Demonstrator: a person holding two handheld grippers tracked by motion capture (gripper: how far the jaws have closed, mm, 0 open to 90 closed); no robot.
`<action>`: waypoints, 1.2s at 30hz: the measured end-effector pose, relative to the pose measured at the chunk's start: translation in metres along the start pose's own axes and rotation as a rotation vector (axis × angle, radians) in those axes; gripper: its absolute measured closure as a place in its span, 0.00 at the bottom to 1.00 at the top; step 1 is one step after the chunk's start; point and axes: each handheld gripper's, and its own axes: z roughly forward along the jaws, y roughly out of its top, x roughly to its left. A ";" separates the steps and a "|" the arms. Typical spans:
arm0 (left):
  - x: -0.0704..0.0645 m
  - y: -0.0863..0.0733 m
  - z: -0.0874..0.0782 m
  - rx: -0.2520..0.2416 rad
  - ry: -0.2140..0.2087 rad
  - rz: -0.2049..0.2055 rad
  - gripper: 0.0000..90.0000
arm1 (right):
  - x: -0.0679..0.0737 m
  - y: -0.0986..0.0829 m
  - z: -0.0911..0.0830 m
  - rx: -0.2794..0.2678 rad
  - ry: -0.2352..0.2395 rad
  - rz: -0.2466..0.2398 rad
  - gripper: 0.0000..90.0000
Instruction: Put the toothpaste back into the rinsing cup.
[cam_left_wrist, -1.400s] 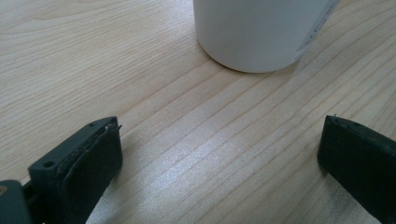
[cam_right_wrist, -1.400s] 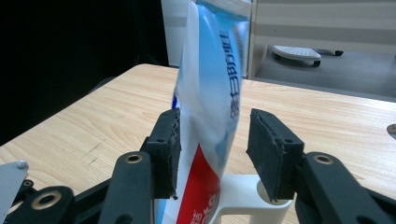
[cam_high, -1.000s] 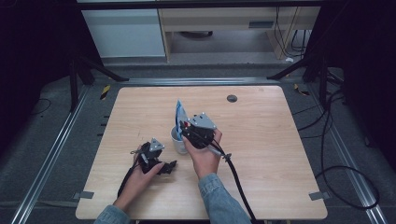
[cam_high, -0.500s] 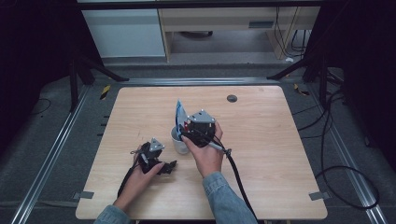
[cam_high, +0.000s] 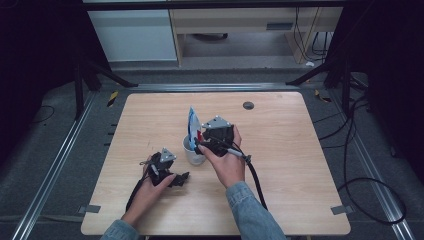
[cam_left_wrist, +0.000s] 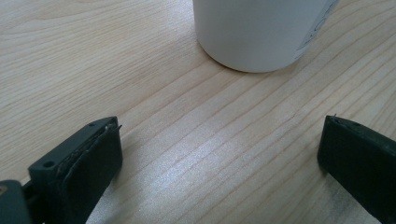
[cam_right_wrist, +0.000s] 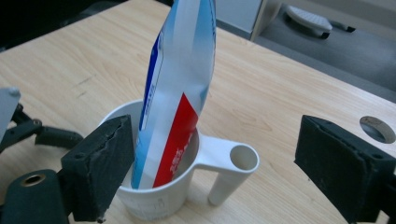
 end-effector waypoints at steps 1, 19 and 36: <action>0.000 0.000 0.000 0.000 0.000 0.000 0.00 | -0.001 0.000 0.000 0.011 0.006 -0.001 0.12; 0.000 0.000 0.000 0.004 -0.002 0.001 0.00 | -0.068 -0.039 -0.026 0.118 -0.014 -0.024 0.11; 0.000 0.000 0.000 0.004 -0.002 0.001 0.00 | -0.131 -0.100 -0.050 0.166 -0.070 0.081 0.13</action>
